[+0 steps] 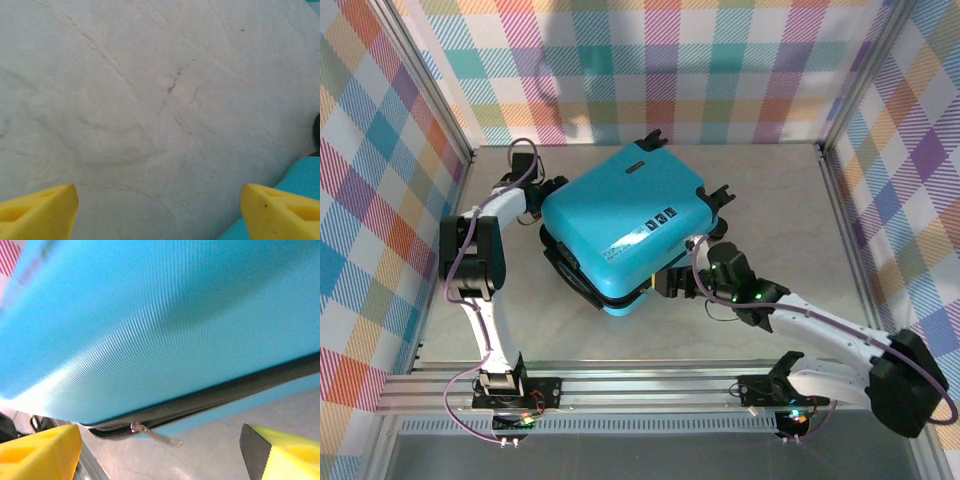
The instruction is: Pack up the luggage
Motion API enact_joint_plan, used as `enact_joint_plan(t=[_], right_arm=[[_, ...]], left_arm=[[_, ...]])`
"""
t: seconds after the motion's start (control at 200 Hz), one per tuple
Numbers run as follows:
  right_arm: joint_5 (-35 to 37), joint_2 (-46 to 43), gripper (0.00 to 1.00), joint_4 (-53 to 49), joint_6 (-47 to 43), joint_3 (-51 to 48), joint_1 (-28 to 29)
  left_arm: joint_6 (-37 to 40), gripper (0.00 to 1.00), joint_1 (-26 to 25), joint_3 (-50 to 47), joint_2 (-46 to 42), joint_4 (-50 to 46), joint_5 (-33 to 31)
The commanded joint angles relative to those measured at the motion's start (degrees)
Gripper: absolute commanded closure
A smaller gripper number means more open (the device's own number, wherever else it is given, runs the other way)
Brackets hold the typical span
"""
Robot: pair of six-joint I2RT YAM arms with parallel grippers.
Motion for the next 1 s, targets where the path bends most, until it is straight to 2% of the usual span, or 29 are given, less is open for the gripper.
enact_joint_plan(t=[0.0,0.165,0.34,0.47,0.58,0.71,0.815,0.91,0.995], right_arm=[[4.6,-3.1,0.16,-11.4,-5.7,4.5,-1.7],[6.3,-5.0,0.14,-18.1,-10.8,11.4,-9.6],[2.8,0.8,0.08,-21.6,-17.7,22.7,-21.2],[-1.7,12.5,0.05,-24.8,-23.4,35.5,-26.6],[-8.5,24.8,0.04,-28.2,-27.7,48.5,-29.9],[-14.7,37.4,0.04,-33.8,-31.3,63.9,-31.9],[-20.2,46.5,0.03,-40.1,-34.0,75.7,-33.0],[-24.6,53.2,0.04,-45.6,-36.7,84.2,-33.1],[-27.1,56.8,0.05,-47.7,-37.7,87.8,-33.1]], left_arm=[[1.3,0.16,0.7,2.4,-5.4,-10.6,-7.6],[0.2,0.14,1.1,-2.7,-13.3,-14.0,-17.3],[-1.7,0.14,1.1,-11.2,-22.1,-14.9,-19.8],[-3.9,0.14,0.2,-18.0,-28.1,-15.9,-22.3],[-6.0,0.14,-4.1,-23.2,-31.9,-16.2,-26.0],[-9.6,0.14,-9.6,-27.5,-34.4,-18.4,-31.1],[-11.5,0.14,-11.6,-30.3,-35.8,-21.1,-34.0],[-12.7,0.14,-12.7,-32.6,-37.2,-21.9,-33.6],[-14.0,0.14,-14.0,-34.4,-38.6,-22.4,-33.9]])
